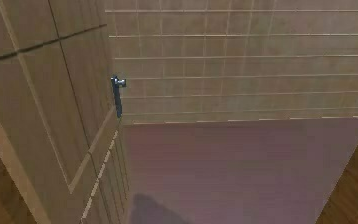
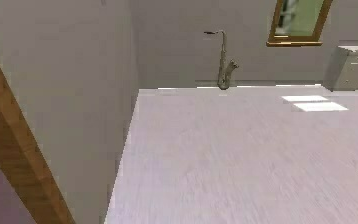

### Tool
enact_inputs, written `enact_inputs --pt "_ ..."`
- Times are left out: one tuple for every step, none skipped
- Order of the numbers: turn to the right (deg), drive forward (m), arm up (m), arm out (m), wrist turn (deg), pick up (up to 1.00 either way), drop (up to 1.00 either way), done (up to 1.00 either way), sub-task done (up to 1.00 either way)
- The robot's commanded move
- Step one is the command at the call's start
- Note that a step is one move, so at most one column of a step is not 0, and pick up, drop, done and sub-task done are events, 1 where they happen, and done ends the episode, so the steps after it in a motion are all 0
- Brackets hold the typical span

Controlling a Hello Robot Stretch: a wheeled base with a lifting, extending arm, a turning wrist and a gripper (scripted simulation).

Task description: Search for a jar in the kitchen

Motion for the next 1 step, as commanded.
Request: enact_inputs --pt "0.0 0.30 0.00 0.00 0.0 0.00 0.00 0.00 0.00"
